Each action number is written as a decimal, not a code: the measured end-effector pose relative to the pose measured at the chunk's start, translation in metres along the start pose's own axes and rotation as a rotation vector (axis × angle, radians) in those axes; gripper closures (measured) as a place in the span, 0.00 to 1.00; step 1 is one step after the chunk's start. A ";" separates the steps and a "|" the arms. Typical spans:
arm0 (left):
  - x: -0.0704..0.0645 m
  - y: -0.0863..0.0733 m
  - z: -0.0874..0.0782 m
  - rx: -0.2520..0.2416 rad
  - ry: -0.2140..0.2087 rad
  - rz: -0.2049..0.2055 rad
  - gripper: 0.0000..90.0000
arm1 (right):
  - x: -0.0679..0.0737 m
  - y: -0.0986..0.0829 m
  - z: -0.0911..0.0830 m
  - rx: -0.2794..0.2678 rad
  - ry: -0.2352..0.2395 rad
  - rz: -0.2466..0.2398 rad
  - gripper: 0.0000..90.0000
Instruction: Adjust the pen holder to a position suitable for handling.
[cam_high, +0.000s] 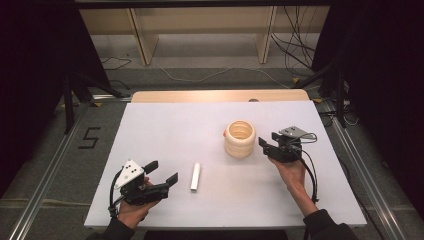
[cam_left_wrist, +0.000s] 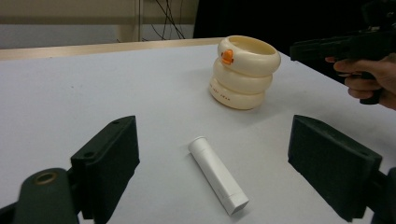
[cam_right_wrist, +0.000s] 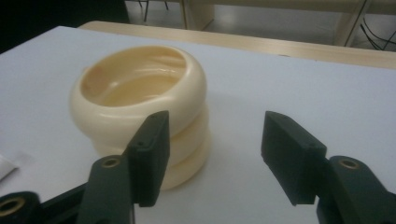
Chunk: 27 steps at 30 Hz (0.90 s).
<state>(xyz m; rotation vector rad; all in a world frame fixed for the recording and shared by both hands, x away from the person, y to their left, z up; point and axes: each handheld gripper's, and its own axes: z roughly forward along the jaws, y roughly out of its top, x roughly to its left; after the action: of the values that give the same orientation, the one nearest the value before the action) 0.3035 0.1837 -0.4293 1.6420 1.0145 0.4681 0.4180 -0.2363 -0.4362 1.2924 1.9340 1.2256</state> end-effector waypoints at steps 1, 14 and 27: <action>0.000 0.000 0.000 0.003 0.003 -0.002 0.17 | 0.003 0.001 -0.004 -0.008 0.010 0.000 0.43; -0.002 0.006 0.007 0.053 0.029 -0.038 0.17 | 0.017 0.000 -0.026 -0.056 0.075 -0.015 0.36; -0.001 0.013 0.017 0.114 0.036 -0.062 0.17 | 0.030 -0.008 -0.043 -0.072 0.144 -0.054 0.30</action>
<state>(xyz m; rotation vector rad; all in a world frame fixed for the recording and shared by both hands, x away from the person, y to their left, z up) 0.3208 0.1725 -0.4223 1.7023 1.1334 0.4060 0.3678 -0.2270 -0.4213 1.1362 1.9909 1.3815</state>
